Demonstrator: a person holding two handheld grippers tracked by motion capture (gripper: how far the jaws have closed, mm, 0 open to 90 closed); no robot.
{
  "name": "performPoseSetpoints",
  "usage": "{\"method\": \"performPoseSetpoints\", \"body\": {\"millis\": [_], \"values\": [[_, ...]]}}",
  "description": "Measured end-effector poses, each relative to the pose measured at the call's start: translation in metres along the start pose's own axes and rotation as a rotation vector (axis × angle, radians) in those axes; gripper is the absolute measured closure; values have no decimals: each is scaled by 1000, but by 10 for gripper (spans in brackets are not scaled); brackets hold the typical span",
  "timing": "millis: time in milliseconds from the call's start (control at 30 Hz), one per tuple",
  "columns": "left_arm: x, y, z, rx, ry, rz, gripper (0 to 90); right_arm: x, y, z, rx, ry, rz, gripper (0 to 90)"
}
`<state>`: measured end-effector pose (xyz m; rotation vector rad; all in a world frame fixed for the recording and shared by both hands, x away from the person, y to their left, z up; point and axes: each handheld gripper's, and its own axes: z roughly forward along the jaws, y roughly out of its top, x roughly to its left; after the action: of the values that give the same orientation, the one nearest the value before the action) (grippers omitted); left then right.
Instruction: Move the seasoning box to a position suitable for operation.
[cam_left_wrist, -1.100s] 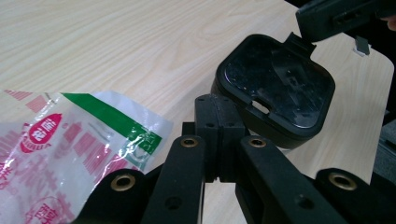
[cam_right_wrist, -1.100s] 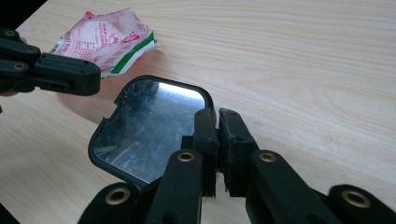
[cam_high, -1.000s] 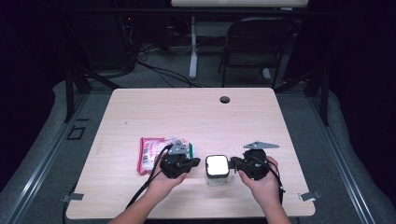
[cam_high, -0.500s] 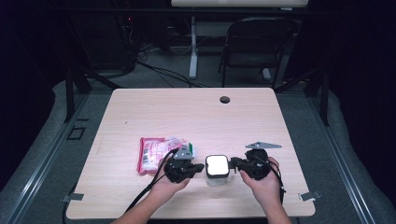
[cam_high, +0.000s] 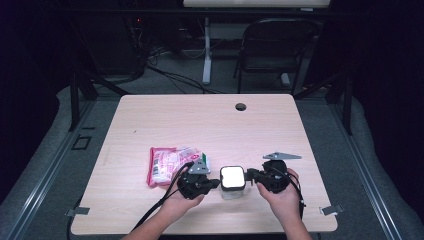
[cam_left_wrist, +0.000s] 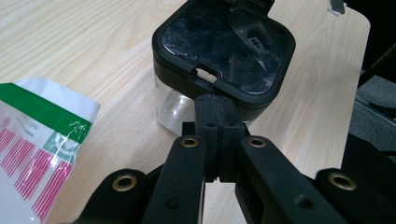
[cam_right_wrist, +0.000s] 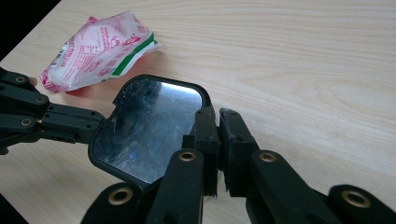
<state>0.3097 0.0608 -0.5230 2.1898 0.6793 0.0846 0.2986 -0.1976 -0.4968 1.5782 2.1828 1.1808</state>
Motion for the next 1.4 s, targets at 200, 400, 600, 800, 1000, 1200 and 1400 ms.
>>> {"method": "performPoseSetpoints", "body": {"millis": [200,400,600,800,1000,1200,1400], "values": [[0,0,-1,2,-9,-4,900,0,0,0,-1,-1,3,861],[1,1,-3,-11,-22,-15,900,0,0,0,-2,-1,5,862],[0,3,-6,-23,-19,-13,900,-1,-1,0,-10,-3,15,855],[-1,9,-9,-42,-22,-4,900,-1,-4,-2,-21,-18,10,816],[-2,14,-11,-55,-31,4,900,1,-3,-12,-13,-9,-4,801],[-3,19,-13,-68,-27,6,900,11,-8,-21,-7,-15,-58,783],[-6,23,-14,-79,-28,13,900,24,-22,-25,-19,-11,-105,736]]}}
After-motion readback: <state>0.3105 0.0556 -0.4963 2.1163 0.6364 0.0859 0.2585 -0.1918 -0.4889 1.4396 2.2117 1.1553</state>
